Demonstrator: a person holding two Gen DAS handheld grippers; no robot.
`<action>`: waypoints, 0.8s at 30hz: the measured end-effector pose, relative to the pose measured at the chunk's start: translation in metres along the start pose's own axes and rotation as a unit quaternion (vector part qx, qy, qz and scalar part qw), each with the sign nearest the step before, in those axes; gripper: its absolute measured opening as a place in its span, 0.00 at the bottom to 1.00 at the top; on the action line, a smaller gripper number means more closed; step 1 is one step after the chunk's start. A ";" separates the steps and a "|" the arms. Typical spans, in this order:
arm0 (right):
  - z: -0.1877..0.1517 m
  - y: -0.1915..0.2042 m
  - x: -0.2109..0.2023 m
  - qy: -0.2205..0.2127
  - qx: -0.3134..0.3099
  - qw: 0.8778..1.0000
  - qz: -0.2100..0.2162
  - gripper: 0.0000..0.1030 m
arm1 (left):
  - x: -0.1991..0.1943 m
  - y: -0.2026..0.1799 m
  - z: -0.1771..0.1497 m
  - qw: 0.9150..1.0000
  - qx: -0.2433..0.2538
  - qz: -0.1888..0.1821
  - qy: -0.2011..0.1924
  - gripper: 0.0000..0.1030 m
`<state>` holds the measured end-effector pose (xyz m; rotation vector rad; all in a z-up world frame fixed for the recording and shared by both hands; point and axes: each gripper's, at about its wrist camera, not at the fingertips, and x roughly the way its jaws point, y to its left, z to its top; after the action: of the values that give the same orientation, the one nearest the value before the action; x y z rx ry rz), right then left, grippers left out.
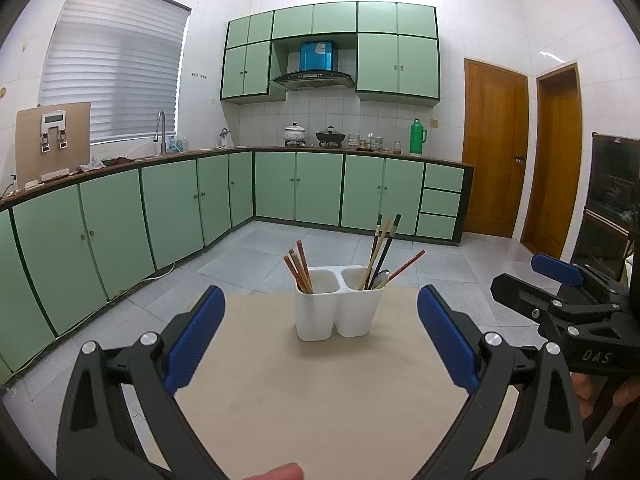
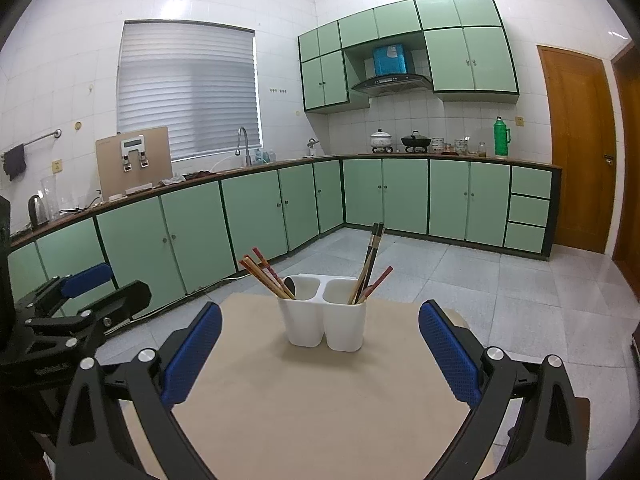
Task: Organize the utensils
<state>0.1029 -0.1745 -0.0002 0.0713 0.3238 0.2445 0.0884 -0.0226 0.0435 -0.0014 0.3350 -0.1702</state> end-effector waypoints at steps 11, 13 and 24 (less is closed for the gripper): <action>0.000 0.001 -0.001 0.000 -0.002 1.000 -0.001 0.94 | -0.003 0.000 -0.001 1.000 0.000 0.000 -0.001 0.91; 0.000 0.001 -0.001 0.000 -0.002 1.000 -0.001 0.94 | -0.003 0.000 -0.002 1.000 0.000 0.000 -0.001 0.91; -0.001 0.002 0.000 0.002 -0.002 1.000 -0.001 0.94 | -0.006 0.001 -0.002 1.000 0.001 0.001 -0.001 0.91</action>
<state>0.1023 -0.1726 -0.0014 0.0670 0.3268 0.2431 0.0825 -0.0207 0.0430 0.0009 0.3333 -0.1695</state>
